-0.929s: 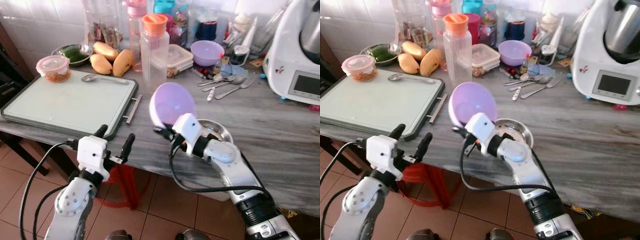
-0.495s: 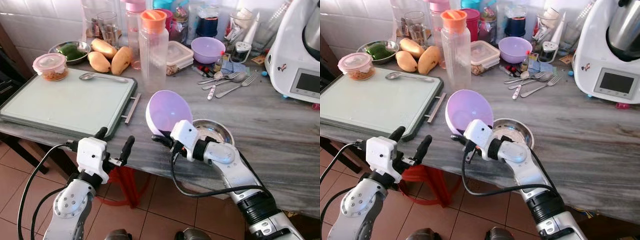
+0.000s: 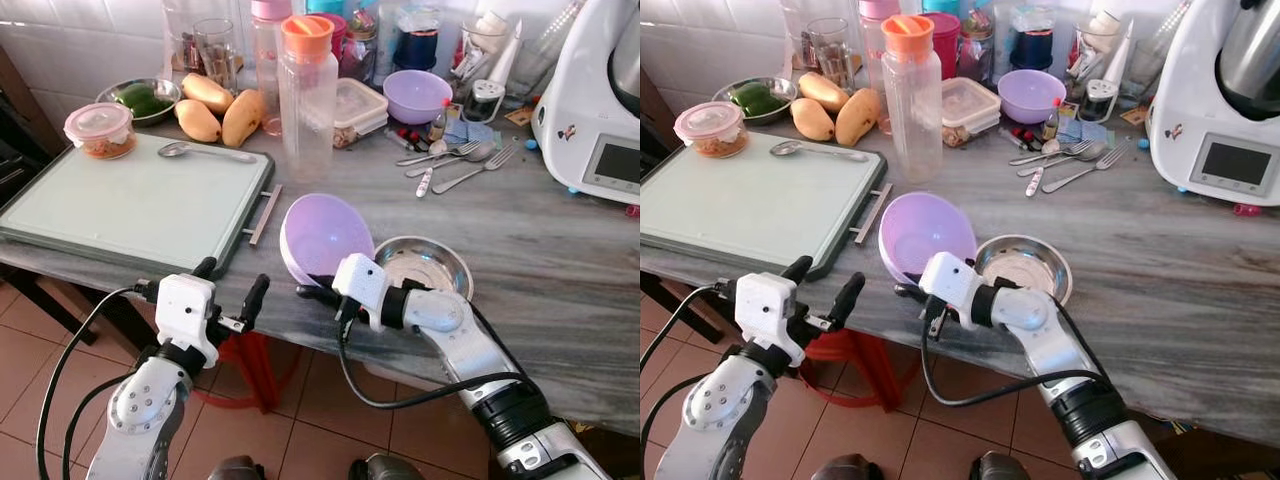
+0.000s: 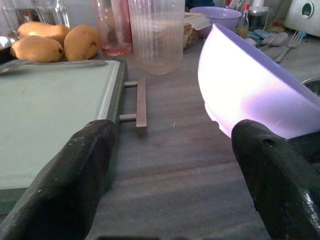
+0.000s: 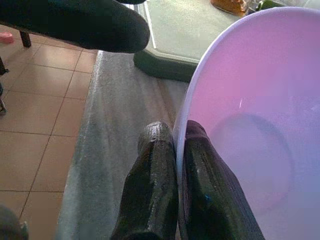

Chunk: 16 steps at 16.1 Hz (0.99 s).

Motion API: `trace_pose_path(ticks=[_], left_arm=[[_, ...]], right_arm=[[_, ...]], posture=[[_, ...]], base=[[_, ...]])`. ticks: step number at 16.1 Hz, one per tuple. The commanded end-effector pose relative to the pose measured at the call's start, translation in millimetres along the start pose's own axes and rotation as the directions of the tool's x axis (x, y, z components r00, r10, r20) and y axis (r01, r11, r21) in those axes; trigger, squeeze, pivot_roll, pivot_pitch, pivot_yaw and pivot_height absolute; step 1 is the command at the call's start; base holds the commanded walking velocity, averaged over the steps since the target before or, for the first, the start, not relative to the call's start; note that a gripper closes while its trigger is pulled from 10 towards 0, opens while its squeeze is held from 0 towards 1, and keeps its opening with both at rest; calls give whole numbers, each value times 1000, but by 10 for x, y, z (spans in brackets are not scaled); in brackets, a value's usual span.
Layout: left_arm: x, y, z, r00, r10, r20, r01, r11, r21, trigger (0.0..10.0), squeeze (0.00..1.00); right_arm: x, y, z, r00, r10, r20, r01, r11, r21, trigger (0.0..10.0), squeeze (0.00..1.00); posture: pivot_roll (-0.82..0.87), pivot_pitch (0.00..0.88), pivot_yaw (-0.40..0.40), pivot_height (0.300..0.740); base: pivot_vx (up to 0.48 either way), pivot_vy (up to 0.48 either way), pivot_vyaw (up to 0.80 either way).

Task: Setting the table

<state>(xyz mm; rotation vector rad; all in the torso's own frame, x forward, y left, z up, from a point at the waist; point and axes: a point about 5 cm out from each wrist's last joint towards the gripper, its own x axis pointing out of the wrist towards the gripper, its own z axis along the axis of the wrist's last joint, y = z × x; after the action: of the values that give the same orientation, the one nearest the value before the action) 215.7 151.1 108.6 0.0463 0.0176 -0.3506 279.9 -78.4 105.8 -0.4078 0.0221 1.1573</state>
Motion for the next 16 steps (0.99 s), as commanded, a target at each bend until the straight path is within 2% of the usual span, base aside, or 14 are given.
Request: trace_pose_path(ticks=[1,7,13,14,16], left_arm=[[11,-20,31,1000,-16,1,16,1000,-3,10000,0],[21,-22,-6,999,-17,-32,17,1000,-11,10000,0],[17,-17,-25,998,-18,-52,18,1000,-13,10000,0],[8,-13,-28,998,-21,-56,20,1000,-12,10000,0],[-43,8,-46,997,-41,-70,41,999,1,10000,0]], right_arm=[[-11,-20,3,1000,10,-1,-10,1000,-10,10000,1000],[-26,-70,-42,999,-25,-44,22,997,-78,10000,1000],[-35,-227,-74,989,-116,-90,103,985,-137,10000,1000],[-36,-248,-75,987,-131,-94,116,982,-148,10000,906],[-44,-315,-77,980,-172,-100,154,975,-162,10000,824]], posture=[[94,56,11,740],[96,56,11,740],[97,54,11,740],[96,53,11,740],[97,50,10,740]], base=[[0,0,0],[0,0,0],[0,0,0],[0,0,0],[0,0,0]])
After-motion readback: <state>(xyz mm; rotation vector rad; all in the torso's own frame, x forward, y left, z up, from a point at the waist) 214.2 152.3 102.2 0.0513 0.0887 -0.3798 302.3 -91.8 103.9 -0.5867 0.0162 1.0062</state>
